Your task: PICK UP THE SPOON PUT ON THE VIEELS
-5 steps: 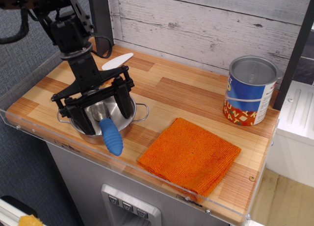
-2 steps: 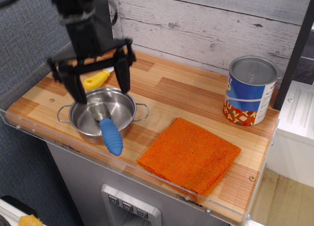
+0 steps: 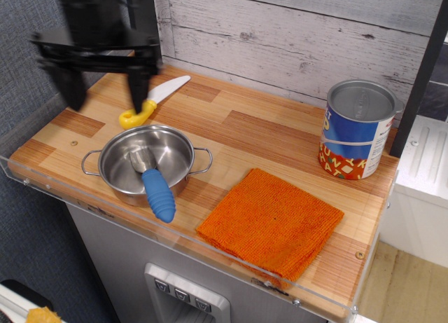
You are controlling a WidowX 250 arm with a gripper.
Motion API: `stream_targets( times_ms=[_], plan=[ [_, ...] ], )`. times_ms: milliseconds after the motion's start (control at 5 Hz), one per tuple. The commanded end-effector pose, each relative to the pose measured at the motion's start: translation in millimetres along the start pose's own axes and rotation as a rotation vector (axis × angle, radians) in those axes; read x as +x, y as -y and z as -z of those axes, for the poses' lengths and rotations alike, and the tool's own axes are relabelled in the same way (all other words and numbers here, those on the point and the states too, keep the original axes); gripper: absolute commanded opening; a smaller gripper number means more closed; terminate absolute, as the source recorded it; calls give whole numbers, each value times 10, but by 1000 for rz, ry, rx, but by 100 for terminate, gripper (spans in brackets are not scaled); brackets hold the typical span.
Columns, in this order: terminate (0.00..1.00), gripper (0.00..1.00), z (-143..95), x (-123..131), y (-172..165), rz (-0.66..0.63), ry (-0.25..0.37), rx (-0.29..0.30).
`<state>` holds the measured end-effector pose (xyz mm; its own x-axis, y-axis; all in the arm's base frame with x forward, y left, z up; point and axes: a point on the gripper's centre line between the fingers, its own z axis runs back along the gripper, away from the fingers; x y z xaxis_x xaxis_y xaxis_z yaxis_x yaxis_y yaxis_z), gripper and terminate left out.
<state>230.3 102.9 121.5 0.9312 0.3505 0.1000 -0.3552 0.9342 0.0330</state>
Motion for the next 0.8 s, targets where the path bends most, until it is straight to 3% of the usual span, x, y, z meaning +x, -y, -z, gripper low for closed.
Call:
stream_targets(
  times_ms=[0, 200, 600],
  plan=[
    [0, 100, -235, -13, -539, 235, 76, 44],
    [0, 100, -313, -82, -691, 305, 77, 66],
    [0, 100, -534, -234, -697, 289, 36, 22]
  ],
)
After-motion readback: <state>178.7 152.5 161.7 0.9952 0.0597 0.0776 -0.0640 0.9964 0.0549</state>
